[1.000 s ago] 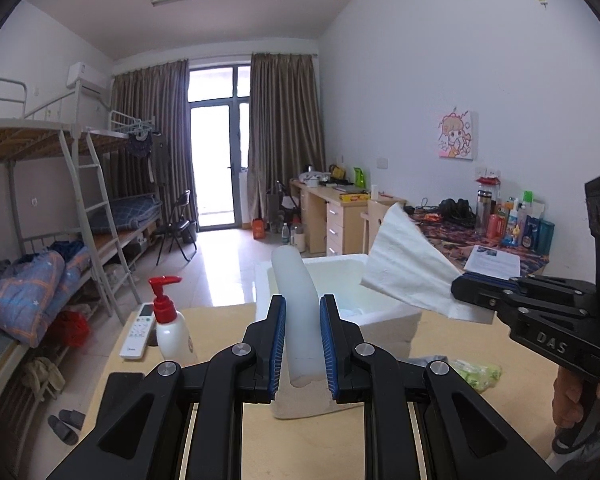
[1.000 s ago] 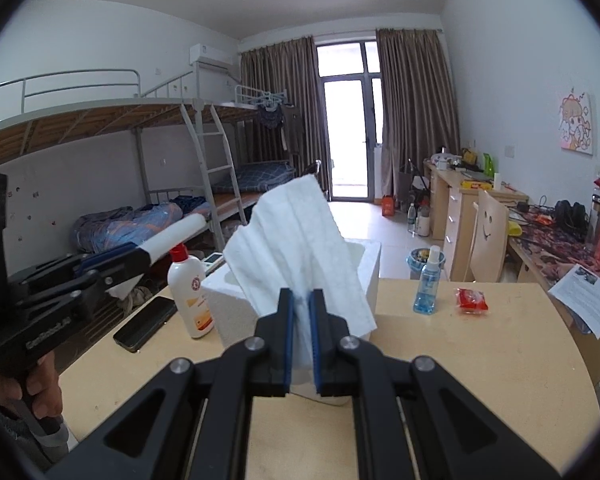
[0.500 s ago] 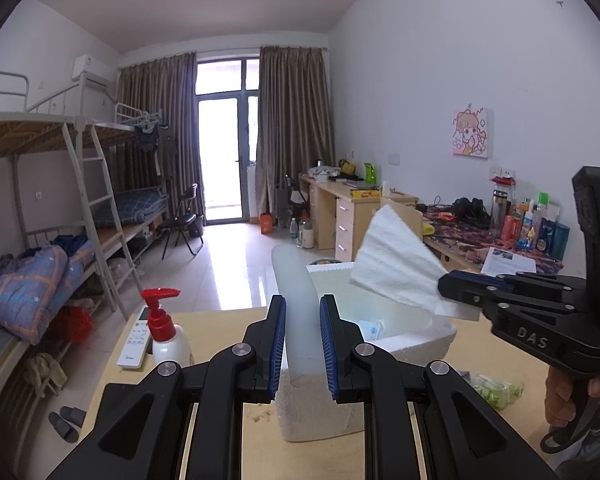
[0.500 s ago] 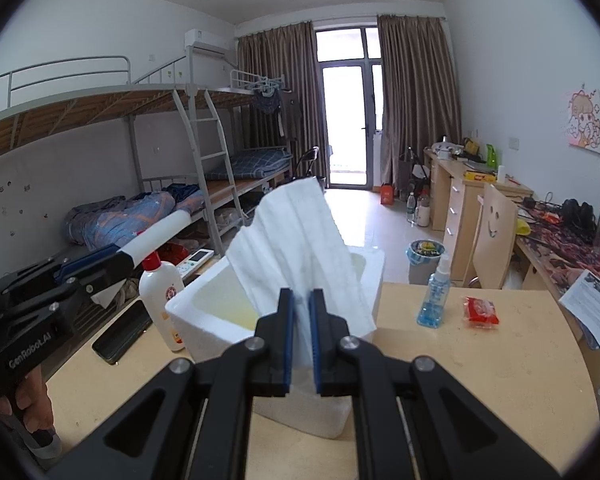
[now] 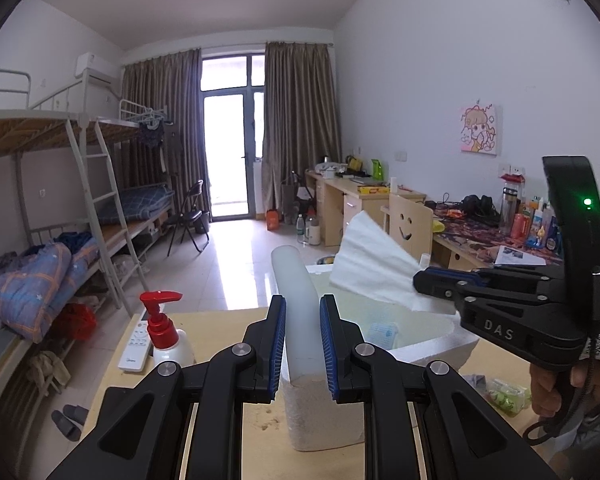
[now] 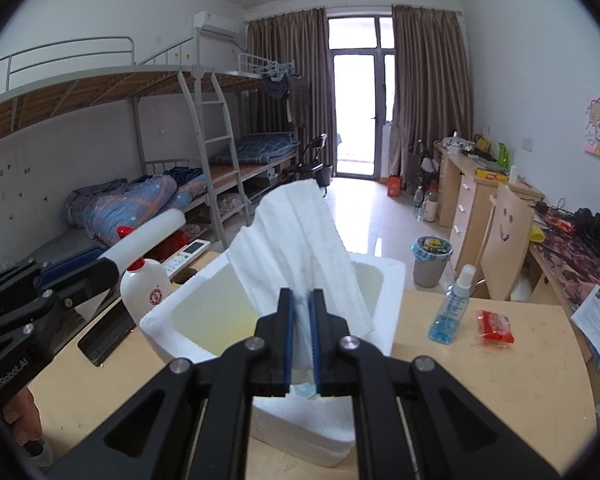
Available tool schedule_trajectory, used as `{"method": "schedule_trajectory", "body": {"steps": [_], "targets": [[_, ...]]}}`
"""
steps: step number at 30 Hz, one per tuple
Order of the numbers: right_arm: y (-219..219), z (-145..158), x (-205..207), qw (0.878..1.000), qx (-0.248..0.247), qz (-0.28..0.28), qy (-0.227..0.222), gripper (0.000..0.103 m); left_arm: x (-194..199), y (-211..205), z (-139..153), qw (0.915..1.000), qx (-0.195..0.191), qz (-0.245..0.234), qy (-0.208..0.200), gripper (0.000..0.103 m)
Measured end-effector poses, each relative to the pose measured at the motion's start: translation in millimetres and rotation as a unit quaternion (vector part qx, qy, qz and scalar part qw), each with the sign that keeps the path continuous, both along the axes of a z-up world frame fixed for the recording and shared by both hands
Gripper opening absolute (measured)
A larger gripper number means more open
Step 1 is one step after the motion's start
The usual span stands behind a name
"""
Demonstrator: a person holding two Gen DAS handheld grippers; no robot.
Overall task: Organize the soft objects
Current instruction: 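Lower the white cloth into the foam box and open the right gripper, then lower the foam tube into the foam box and open the left gripper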
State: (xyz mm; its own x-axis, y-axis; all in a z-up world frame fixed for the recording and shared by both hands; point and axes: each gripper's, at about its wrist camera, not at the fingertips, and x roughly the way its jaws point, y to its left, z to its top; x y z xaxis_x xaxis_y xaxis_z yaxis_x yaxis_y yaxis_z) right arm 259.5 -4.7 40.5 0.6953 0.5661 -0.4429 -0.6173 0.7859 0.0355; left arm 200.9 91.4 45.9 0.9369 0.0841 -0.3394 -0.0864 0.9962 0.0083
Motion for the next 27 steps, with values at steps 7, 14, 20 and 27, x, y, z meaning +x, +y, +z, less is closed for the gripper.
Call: {"method": "schedule_trajectory", "body": {"steps": [7, 14, 20, 27], "targets": [[4.7, -4.1, 10.3, 1.000, -0.011, -0.002, 0.004, 0.011, 2.6, -1.8, 0.0, 1.0000, -0.001, 0.004, 0.005, 0.019], [-0.8, -3.5, 10.8, 1.000, 0.017, 0.001, 0.008, 0.089, 6.4, -3.7, 0.7, 0.9999, 0.001, 0.007, 0.009, 0.019], [-9.2, 2.0, 5.8, 1.000, 0.022, -0.008, 0.003, 0.098, 9.3, -3.5, 3.3, 0.9999, 0.000, 0.006, 0.013, 0.019], [-17.3, 5.1, 1.3, 1.000, 0.027, -0.009, -0.003, 0.099, 14.4, -0.6, 4.5, 0.9998, -0.003, -0.005, 0.021, 0.019]]}}
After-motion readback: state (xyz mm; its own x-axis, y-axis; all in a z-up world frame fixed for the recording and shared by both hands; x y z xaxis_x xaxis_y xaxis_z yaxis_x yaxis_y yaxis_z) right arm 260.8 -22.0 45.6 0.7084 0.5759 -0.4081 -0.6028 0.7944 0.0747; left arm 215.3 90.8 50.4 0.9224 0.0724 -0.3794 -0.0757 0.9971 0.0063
